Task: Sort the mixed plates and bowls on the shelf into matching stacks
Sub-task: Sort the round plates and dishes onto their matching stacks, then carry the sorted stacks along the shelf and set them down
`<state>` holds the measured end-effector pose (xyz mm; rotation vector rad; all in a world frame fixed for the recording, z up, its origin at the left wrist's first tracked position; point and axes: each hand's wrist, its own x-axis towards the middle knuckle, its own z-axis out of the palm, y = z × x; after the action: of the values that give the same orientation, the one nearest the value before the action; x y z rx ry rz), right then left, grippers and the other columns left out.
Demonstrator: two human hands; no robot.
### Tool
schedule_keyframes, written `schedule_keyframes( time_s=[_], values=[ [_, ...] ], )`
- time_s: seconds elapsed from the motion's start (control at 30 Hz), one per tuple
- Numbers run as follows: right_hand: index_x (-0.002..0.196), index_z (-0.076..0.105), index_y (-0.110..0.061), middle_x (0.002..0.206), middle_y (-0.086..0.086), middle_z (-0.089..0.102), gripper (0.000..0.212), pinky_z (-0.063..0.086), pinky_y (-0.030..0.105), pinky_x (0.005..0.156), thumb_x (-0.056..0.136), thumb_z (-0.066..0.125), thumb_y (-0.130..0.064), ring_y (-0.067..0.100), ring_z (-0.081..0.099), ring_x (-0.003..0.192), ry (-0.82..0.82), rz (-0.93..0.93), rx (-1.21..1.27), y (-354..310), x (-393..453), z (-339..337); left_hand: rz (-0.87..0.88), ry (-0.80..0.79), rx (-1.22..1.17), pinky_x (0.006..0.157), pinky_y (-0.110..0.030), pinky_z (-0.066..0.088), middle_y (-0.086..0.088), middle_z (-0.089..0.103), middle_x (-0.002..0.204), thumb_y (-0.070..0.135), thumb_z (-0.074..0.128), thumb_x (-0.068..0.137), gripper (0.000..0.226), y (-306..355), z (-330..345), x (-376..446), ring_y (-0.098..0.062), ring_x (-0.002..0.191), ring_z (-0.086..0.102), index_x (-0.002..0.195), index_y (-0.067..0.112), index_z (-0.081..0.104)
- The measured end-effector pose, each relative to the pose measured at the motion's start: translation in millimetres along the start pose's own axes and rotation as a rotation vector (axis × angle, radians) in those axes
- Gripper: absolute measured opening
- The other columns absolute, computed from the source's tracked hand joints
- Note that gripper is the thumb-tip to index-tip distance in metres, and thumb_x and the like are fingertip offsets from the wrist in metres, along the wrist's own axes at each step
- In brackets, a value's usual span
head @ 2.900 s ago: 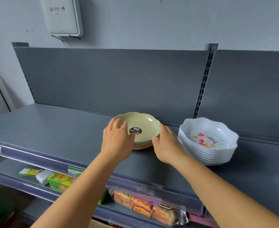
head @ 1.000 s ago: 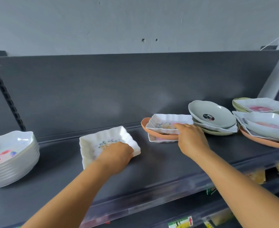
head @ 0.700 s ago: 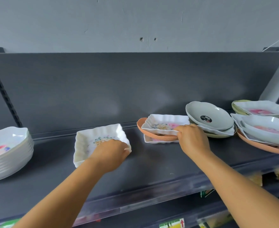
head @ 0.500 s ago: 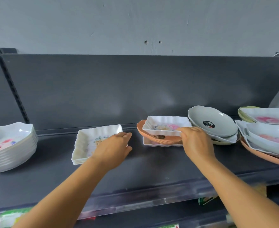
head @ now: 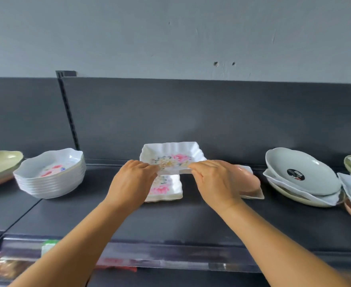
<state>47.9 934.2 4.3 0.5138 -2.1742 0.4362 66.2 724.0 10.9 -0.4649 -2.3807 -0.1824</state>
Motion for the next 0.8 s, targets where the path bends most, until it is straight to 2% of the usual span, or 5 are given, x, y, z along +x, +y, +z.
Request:
schedule_keyframes(
  time_s=[0.17, 0.33, 0.53, 0.7, 0.8],
  values=[
    [0.071, 0.071, -0.012, 0.064, 0.003, 0.069, 0.014, 0.052, 0.035, 0.049, 0.070, 0.062, -0.001, 0.027, 0.063, 0.062, -0.239, 0.027, 0.009, -22, -9, 36, -0.161, -0.222, -0.003, 0.072, -0.033, 0.049, 0.000, 0.071, 0.088, 0.020, 0.048, 0.095, 0.023, -30, 5, -21, -0.029, 0.090, 0.060, 0.101, 0.019, 0.070],
    [0.071, 0.072, -0.019, 0.062, -0.001, 0.070, 0.018, 0.045, 0.029, 0.041, 0.065, 0.069, -0.002, 0.026, 0.064, 0.056, -0.333, 0.007, -0.039, -33, -20, 47, -0.118, -0.343, 0.099, 0.070, -0.034, 0.049, 0.002, 0.066, 0.093, 0.010, 0.044, 0.092, 0.024, -47, 15, -34, -0.025, 0.091, 0.058, 0.102, 0.022, 0.062],
    [0.121, 0.064, -0.021, 0.116, 0.003, 0.068, 0.040, 0.051, 0.038, 0.082, 0.092, 0.043, -0.004, 0.028, 0.059, 0.108, -0.517, 0.055, 0.035, -33, -24, 55, -0.035, -0.417, 0.061, 0.073, -0.037, 0.051, 0.001, 0.066, 0.098, 0.010, 0.038, 0.091, 0.025, -65, 31, -39, -0.025, 0.091, 0.059, 0.103, 0.019, 0.058],
    [0.113, 0.059, -0.016, 0.111, -0.002, 0.062, 0.029, 0.047, 0.033, 0.085, 0.095, 0.038, -0.007, 0.027, 0.055, 0.109, -0.565, 0.018, 0.044, -30, -30, 48, 0.092, -0.347, 0.032, 0.085, -0.024, 0.044, 0.006, 0.069, 0.093, 0.037, 0.024, 0.091, 0.045, -62, 33, -40, -0.020, 0.090, 0.065, 0.095, 0.019, 0.065],
    [0.140, 0.044, -0.018, 0.146, -0.005, 0.045, 0.041, 0.029, 0.029, 0.113, 0.100, 0.039, -0.020, 0.018, 0.036, 0.137, -0.557, 0.028, 0.062, -31, -29, 33, 0.135, -0.261, 0.055, 0.090, -0.022, 0.046, 0.008, 0.074, 0.101, 0.040, 0.035, 0.089, 0.044, -41, 26, -32, -0.015, 0.101, 0.069, 0.101, 0.020, 0.072]
  ],
)
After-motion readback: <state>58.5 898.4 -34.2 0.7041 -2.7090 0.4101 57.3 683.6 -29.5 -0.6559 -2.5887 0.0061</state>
